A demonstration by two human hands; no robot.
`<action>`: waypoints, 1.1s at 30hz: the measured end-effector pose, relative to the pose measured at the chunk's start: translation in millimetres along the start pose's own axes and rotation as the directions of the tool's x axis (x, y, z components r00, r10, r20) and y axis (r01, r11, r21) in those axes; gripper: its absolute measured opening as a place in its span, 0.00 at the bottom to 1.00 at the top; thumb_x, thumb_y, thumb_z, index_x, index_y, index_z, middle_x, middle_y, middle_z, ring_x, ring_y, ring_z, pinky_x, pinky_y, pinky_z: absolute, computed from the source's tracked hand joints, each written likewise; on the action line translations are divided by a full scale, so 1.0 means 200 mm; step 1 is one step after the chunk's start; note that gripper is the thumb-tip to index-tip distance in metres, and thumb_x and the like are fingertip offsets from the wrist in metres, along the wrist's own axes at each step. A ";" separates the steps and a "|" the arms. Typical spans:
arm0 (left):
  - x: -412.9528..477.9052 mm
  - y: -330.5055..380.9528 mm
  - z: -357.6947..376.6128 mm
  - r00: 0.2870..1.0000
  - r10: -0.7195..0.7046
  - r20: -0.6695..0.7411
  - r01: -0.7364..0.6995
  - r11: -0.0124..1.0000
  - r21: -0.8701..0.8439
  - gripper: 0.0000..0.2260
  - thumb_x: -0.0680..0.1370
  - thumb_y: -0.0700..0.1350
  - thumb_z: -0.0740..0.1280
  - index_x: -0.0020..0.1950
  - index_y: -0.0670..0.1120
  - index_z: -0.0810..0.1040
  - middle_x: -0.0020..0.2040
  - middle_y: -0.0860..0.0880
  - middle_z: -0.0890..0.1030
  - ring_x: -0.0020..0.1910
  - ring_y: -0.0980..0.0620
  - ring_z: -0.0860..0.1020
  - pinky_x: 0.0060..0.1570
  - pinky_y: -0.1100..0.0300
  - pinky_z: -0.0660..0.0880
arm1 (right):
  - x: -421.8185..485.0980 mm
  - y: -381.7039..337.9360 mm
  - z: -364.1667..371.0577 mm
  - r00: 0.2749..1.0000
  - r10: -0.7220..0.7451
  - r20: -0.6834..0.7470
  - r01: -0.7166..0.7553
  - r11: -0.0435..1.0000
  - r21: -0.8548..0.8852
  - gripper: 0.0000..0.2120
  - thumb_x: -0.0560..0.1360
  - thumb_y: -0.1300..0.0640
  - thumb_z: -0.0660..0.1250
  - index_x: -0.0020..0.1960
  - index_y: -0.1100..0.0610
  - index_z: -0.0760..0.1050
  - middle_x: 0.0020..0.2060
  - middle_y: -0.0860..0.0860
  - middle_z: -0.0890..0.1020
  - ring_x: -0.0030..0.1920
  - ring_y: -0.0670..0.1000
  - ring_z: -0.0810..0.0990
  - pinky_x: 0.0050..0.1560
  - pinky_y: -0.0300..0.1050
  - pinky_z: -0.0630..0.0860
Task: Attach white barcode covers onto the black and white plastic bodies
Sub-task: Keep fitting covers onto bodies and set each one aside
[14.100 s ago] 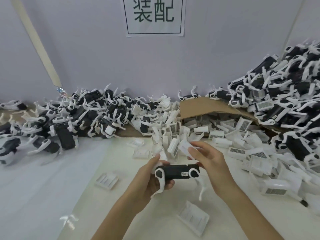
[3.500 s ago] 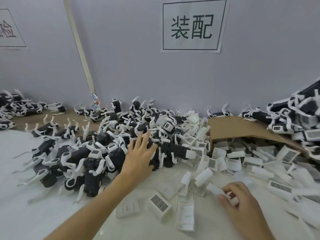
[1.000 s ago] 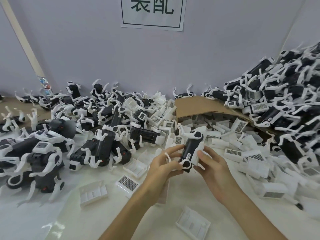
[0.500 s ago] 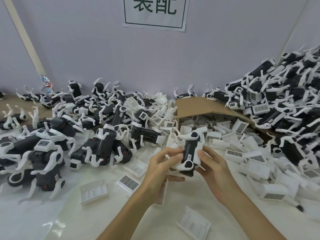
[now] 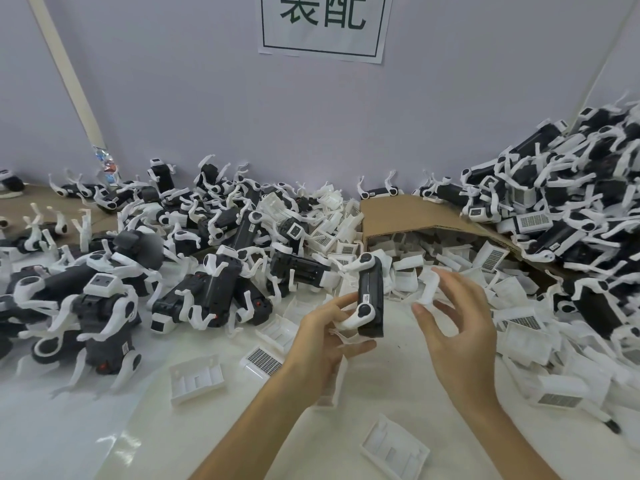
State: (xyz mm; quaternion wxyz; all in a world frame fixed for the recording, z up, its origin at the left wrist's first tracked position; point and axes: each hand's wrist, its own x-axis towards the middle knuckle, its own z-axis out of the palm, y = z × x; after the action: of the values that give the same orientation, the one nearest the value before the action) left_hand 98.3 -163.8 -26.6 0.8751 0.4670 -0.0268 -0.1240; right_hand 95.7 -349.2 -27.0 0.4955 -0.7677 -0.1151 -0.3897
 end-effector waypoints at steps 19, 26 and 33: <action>-0.02 -0.01 0.02 0.999 0.010 0.052 -0.019 0.986 0.168 0.19 0.69 0.42 0.70 0.60 0.48 0.83 0.56 0.40 0.83 0.45 0.45 0.83 0.44 0.49 0.82 | -0.04 -0.01 0.03 0.983 -0.090 0.162 0.074 0.992 0.104 0.30 0.72 0.78 0.67 0.58 0.45 0.81 0.59 0.41 0.82 0.63 0.45 0.79 0.54 0.35 0.79; -0.03 -0.02 0.02 0.990 0.042 0.135 -0.074 0.968 0.241 0.23 0.71 0.42 0.72 0.66 0.54 0.78 0.58 0.46 0.83 0.54 0.44 0.83 0.48 0.50 0.81 | -0.01 0.00 0.03 0.978 0.141 0.155 -0.189 0.914 0.359 0.14 0.76 0.73 0.66 0.51 0.56 0.83 0.52 0.52 0.84 0.53 0.50 0.84 0.50 0.37 0.80; -0.04 -0.04 0.03 0.977 0.042 0.210 -0.110 0.939 0.325 0.21 0.73 0.47 0.71 0.67 0.51 0.79 0.61 0.43 0.83 0.62 0.41 0.79 0.68 0.40 0.69 | 0.04 0.00 0.01 0.740 0.487 0.464 -0.671 0.587 0.453 0.16 0.70 0.54 0.70 0.58 0.53 0.80 0.55 0.55 0.84 0.51 0.51 0.84 0.49 0.46 0.79</action>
State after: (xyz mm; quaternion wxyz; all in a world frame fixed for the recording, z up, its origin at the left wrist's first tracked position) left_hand 88.3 -172.0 -29.4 0.7802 0.5924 -0.1533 -0.1299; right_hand 100.8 -349.3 -21.7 0.7872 -0.6144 -0.0429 -0.0304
